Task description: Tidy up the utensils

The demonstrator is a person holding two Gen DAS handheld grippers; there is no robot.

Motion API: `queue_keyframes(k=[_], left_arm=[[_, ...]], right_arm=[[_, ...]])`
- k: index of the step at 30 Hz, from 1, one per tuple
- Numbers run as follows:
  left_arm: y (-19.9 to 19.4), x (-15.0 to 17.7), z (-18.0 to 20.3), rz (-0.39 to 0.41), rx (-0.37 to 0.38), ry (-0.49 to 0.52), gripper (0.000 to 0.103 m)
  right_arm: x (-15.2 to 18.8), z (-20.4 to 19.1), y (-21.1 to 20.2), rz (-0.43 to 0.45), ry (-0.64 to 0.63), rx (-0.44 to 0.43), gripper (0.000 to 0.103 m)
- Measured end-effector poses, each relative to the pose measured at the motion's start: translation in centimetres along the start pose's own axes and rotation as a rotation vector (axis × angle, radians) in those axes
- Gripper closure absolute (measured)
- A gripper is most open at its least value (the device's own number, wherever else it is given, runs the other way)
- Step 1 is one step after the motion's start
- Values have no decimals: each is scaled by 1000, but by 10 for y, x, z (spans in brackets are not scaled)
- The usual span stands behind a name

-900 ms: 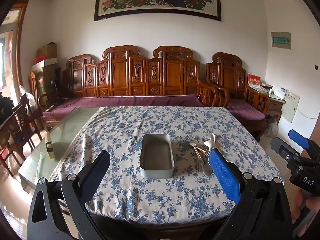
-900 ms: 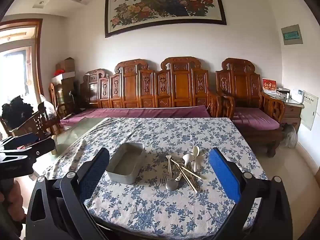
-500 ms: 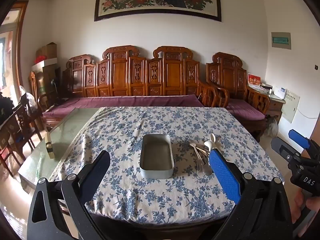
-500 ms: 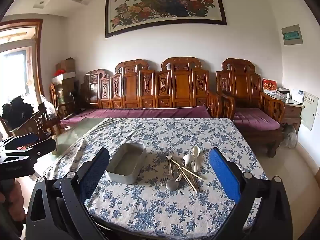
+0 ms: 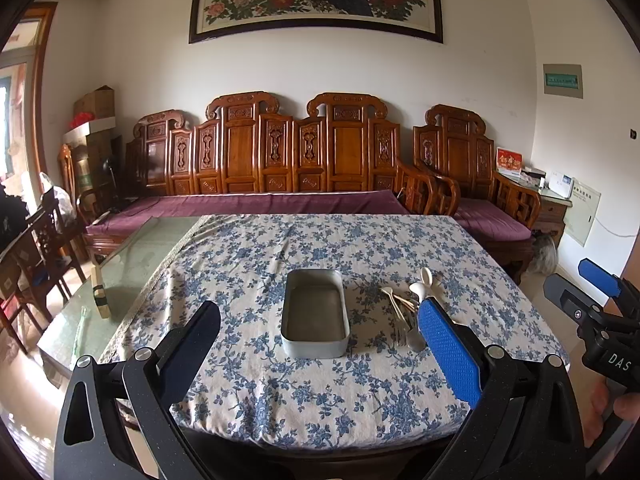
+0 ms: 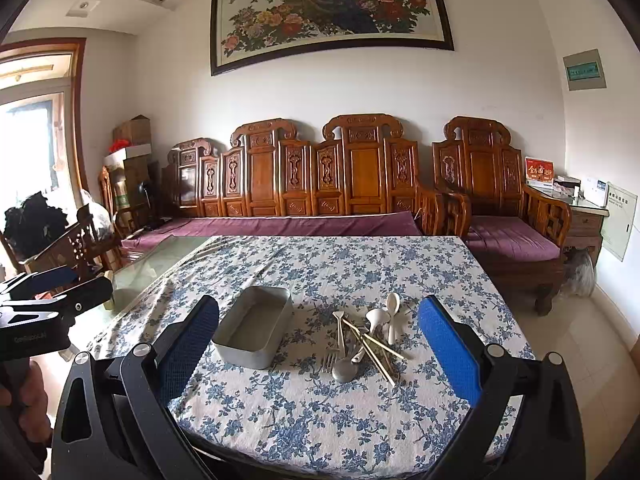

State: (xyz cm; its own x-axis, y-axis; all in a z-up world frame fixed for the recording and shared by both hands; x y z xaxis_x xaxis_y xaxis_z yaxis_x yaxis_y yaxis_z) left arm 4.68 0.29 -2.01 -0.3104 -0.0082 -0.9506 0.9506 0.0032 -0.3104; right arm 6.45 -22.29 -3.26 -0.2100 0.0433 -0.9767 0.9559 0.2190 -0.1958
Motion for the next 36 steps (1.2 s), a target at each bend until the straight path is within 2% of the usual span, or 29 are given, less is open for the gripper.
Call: queue_keyframes(k=[36], left_arm=[[-10, -8, 9, 22, 6, 15, 7]], right_arm=[[-3, -1, 0, 2, 3, 1, 3]])
Point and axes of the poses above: each gripper's, at about its wrist camera, not at the fingertips, and y roughly the way its jaws point, z to its right, x to its underside, the point moved 5 cm from there along y, roughly the way its jaws point, and after that the axes turned 10 degrees about z, right-handed, at the moved point
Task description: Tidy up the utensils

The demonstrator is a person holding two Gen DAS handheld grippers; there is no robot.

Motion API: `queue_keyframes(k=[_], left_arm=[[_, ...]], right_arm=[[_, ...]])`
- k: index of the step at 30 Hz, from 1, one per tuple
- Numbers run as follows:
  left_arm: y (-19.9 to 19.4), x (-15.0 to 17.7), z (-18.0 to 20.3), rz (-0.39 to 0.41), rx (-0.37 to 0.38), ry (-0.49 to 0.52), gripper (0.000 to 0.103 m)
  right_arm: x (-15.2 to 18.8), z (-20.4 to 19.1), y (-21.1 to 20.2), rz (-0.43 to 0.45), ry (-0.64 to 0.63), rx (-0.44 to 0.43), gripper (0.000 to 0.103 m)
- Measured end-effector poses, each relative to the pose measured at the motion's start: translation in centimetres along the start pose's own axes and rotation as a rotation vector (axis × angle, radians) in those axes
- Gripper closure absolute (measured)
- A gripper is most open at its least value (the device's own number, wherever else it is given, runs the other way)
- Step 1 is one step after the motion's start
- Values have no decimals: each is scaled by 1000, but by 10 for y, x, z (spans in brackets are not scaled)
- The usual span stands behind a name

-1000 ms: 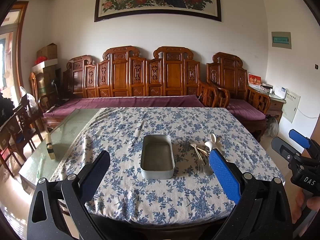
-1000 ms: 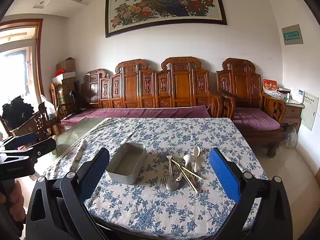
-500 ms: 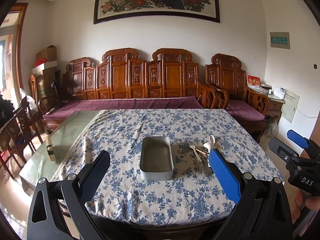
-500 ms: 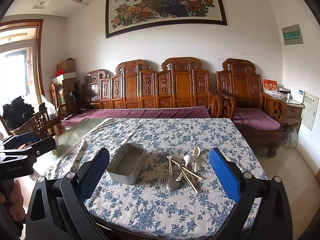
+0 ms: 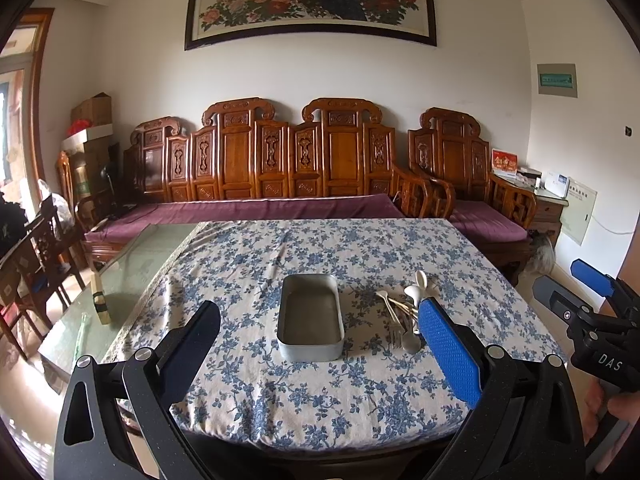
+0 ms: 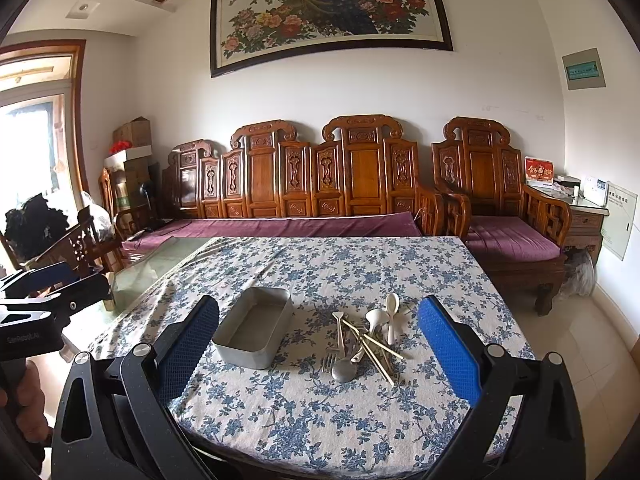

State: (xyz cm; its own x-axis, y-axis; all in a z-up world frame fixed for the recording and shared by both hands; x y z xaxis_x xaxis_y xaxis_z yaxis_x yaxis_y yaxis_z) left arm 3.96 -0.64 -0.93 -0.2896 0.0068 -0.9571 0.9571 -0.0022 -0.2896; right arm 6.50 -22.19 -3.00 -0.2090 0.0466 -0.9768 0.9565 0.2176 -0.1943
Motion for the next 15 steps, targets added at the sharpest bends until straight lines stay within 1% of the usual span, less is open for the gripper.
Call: queue_keyframes(k=[15], left_arm=[[0, 0, 1, 0, 0, 0, 7]], right_arm=[[0, 1, -1, 0, 0, -1, 3]])
Point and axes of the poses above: each gripper's, at about its wrist camera, not at the fingertips, and y roughly the way its jaws point, z to its right, x to its underside, the point moved 5 cm from there along y, roughly the way its jaws point, and after that the axes turned 10 degrees about z, right-handed, at the moved point
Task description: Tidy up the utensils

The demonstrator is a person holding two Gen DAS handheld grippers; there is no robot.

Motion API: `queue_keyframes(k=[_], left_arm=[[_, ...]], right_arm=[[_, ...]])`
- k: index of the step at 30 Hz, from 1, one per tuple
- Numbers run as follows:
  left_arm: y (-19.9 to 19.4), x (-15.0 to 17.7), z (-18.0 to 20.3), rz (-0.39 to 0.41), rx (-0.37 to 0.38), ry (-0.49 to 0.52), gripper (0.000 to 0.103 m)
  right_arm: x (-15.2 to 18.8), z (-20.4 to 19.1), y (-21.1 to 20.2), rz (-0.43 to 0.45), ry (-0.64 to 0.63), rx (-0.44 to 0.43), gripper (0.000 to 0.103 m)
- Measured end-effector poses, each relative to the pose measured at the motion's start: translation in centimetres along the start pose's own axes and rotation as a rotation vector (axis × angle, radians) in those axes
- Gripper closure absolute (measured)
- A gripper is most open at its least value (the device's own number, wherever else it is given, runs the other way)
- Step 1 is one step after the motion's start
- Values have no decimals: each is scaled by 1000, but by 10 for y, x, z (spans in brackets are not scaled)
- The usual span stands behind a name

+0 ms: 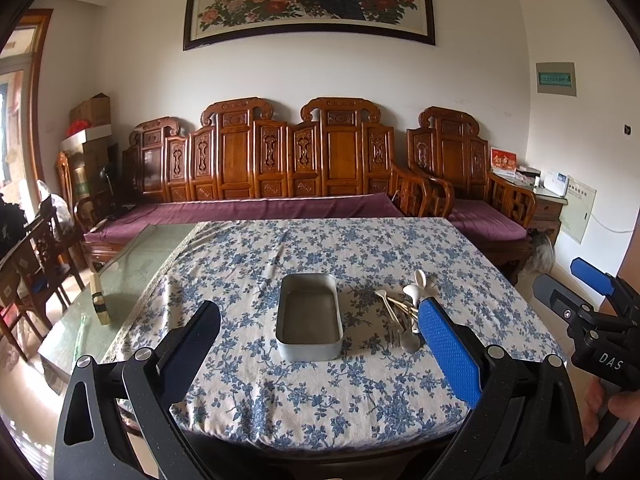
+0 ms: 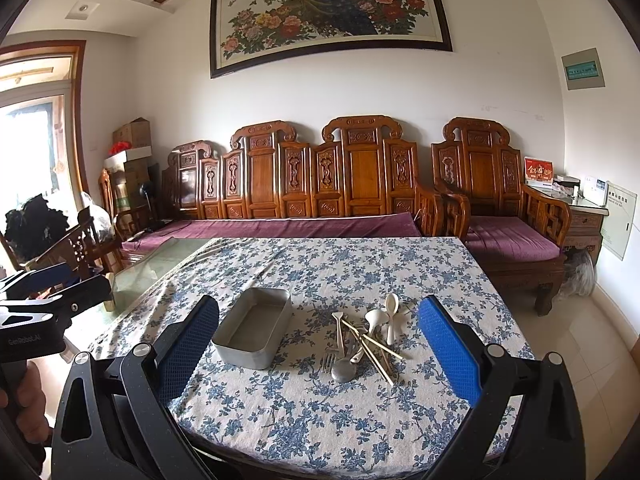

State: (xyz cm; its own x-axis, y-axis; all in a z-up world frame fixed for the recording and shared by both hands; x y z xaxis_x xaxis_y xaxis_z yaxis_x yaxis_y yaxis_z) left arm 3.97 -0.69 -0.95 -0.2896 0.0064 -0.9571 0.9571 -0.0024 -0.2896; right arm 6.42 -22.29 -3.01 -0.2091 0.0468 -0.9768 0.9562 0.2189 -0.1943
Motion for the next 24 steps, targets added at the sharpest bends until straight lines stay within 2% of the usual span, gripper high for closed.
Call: queue_keyframes(k=[12, 24], left_arm=[[7, 9, 4, -23, 6, 5, 7], [70, 46, 12, -167, 37, 27, 7]], right_arm=[[3, 4, -2, -8, 2, 1, 3], [36, 26, 39, -89, -44, 11, 3]])
Point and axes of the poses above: each gripper's, at about its wrist camera, not at the fingertips, and y roughly the way its jaws point, z to its right, x to its underside, the point moved 5 cm from there along y, roughly the way its jaws point, and after that the axes turned 10 degrees about z, right-handed, at the moved point
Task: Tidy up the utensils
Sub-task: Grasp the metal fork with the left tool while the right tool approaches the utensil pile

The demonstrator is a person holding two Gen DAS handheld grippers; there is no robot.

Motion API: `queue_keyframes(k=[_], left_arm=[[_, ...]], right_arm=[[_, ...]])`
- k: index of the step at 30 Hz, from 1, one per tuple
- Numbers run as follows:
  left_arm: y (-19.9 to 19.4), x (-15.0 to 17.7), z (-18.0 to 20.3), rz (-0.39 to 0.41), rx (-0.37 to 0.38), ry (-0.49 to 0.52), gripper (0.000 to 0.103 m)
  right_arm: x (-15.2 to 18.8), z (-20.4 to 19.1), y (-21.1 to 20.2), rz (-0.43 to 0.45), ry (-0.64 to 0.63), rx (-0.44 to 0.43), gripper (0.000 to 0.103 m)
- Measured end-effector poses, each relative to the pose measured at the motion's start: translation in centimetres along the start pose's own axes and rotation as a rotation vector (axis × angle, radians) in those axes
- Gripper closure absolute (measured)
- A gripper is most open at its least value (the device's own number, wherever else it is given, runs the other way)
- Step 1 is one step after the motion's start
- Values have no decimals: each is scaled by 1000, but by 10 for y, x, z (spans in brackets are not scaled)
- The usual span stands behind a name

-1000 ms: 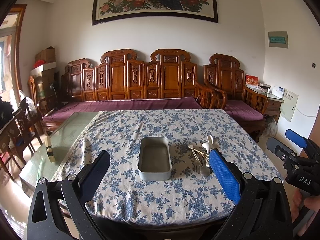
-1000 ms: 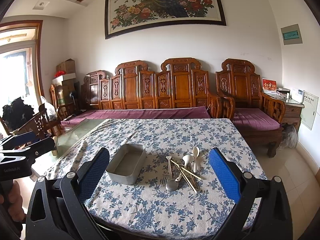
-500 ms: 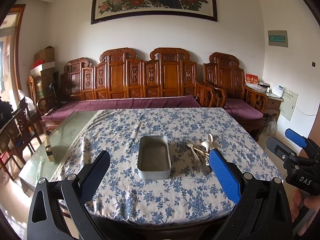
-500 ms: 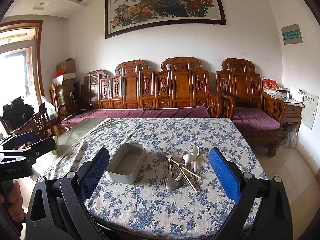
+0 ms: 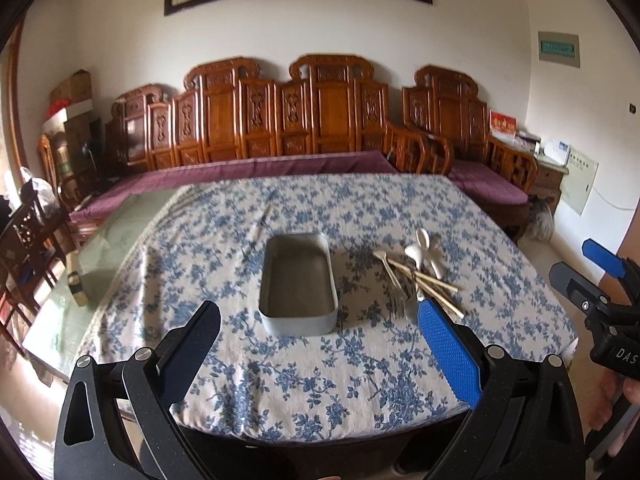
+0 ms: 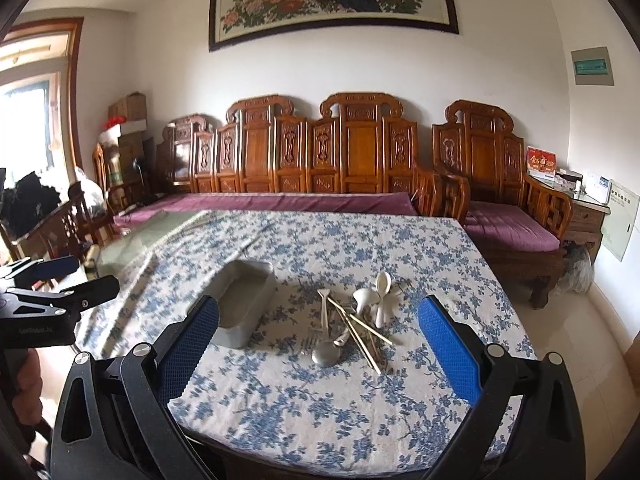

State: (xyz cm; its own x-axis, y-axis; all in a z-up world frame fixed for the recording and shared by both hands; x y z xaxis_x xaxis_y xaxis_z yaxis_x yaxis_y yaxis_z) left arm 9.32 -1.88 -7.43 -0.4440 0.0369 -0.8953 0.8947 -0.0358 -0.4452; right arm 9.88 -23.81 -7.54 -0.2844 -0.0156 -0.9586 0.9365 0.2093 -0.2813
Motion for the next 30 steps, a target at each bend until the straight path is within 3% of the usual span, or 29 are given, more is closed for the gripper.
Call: queue_keyframes(k=[7, 24, 30], left_arm=[[40, 13, 7, -76, 16, 30, 7], [116, 23, 56, -174, 201, 89, 7], [151, 41, 80, -247, 250, 105, 8]], right_arm=[[21, 20, 38, -62, -21, -10, 4], [66, 73, 128, -239, -2, -47, 37], [86, 96, 151, -296, 34, -40, 39]])
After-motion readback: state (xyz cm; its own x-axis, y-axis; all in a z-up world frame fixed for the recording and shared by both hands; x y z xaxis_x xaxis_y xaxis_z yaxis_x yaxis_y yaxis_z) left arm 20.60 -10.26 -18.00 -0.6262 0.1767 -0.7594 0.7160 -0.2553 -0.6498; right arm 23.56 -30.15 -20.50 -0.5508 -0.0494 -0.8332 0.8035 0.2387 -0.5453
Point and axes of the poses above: each gripper's, at about its wrist camera, not at the fingertips, and y roughly the way its jaws point, z to its right, x to its underside, the point moved 5 cm from there along y, roughly the way its jaws point, and after that the axes turned 10 degrees about z, right-handed, at the moved point
